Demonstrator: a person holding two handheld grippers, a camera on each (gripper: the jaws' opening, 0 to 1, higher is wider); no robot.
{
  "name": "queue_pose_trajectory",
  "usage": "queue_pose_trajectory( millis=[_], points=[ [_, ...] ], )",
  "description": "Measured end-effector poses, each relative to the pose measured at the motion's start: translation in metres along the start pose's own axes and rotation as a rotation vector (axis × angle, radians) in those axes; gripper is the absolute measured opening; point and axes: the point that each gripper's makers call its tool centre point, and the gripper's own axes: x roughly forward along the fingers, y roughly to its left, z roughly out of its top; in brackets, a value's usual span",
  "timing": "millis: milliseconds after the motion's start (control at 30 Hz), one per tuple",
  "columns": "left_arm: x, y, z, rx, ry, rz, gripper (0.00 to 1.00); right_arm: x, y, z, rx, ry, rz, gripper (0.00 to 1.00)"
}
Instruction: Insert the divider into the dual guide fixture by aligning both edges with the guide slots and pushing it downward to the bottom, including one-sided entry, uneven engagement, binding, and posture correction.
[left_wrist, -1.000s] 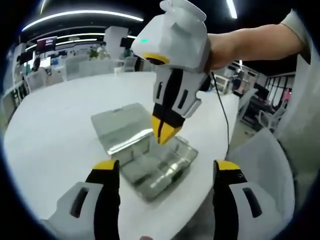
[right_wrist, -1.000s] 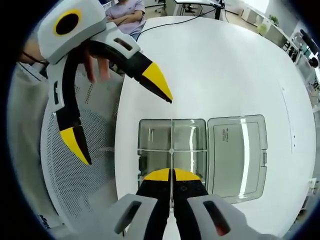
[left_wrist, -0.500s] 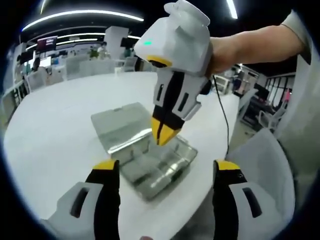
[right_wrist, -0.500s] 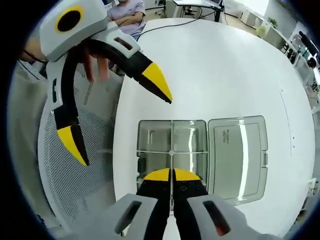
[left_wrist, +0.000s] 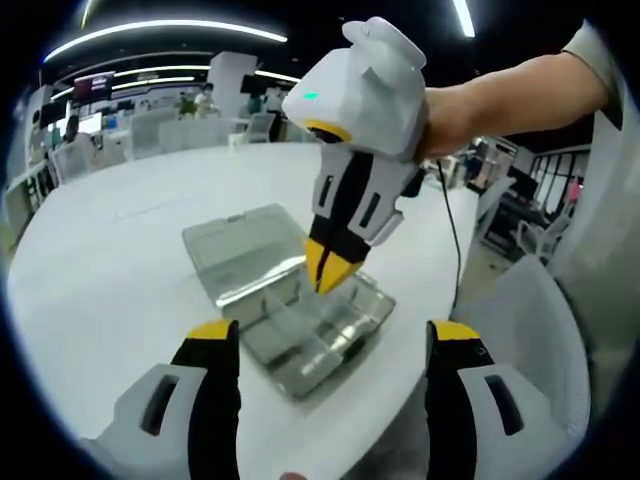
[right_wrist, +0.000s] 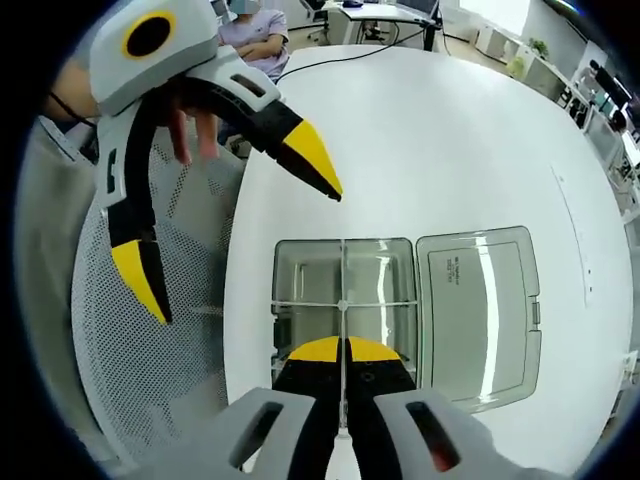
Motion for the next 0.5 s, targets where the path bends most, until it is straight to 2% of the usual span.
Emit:
queue_pose_trajectory(
  millis=[500],
  points=[
    [0.0002, 0.0031, -0.0022, -0.004, 0.003, 0.0, 0.73, 0.0098, -0.0012, -0.0038, -0.004, -0.004, 0.003, 0.0]
  ],
)
